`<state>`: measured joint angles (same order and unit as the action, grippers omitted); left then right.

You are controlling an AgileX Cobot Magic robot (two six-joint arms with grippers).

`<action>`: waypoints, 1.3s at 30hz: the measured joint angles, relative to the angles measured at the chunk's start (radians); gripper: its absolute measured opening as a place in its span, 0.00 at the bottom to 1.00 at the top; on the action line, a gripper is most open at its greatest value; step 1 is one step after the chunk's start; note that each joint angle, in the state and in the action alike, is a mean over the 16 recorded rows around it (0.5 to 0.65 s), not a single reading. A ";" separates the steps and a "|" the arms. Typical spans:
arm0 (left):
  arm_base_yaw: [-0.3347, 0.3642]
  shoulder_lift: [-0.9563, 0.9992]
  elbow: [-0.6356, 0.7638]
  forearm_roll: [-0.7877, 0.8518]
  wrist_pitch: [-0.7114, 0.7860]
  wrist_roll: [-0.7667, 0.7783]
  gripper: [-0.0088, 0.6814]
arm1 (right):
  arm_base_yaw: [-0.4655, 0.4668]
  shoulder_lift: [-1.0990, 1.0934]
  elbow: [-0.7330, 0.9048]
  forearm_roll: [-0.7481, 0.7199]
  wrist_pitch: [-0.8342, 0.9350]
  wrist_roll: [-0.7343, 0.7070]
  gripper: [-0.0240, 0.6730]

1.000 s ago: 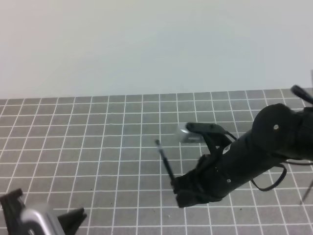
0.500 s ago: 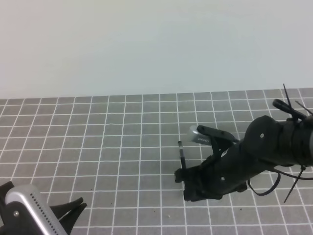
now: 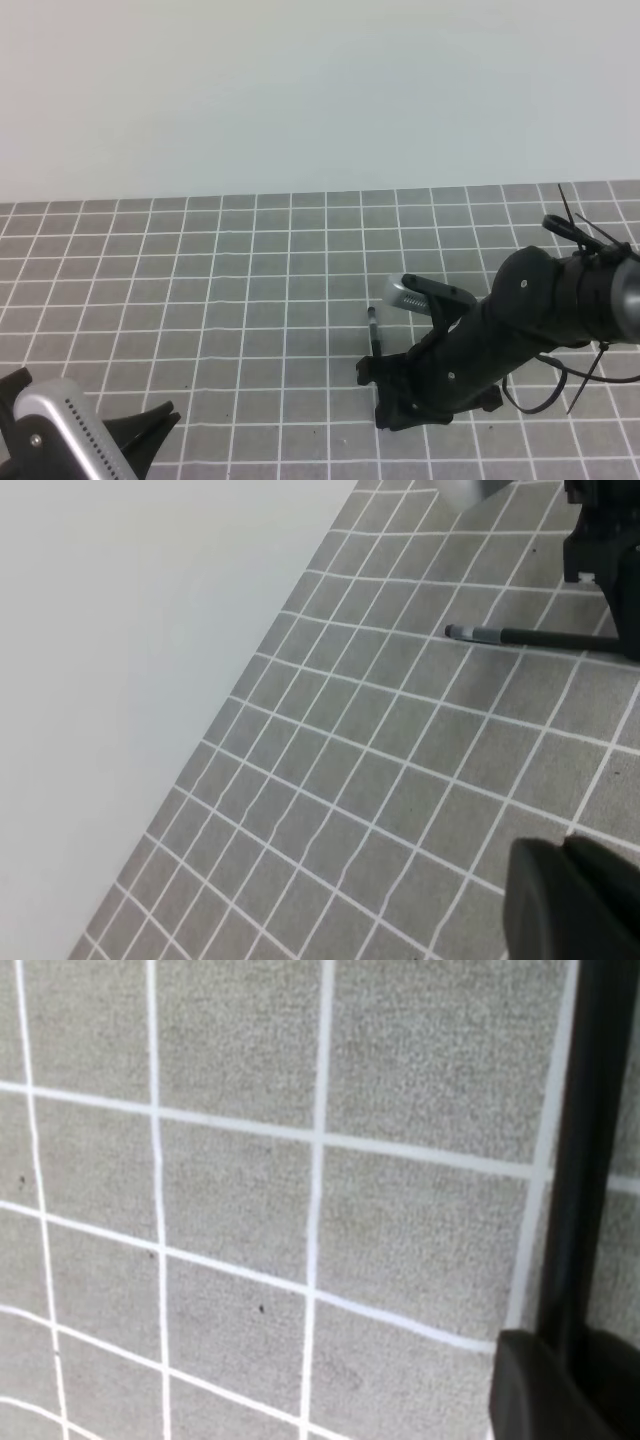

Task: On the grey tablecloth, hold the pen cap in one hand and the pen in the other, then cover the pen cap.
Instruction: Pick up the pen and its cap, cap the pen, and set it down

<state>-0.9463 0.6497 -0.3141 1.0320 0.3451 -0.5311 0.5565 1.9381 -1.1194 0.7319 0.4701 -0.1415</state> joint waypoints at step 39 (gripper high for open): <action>0.171 -0.144 0.001 0.049 -0.162 -0.061 0.01 | 0.000 -0.589 0.003 -0.181 0.070 -0.106 0.06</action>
<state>-0.7751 0.5062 -0.3136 1.0807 0.1833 -0.5925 0.5565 1.3495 -1.1165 0.5510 0.5396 -0.2476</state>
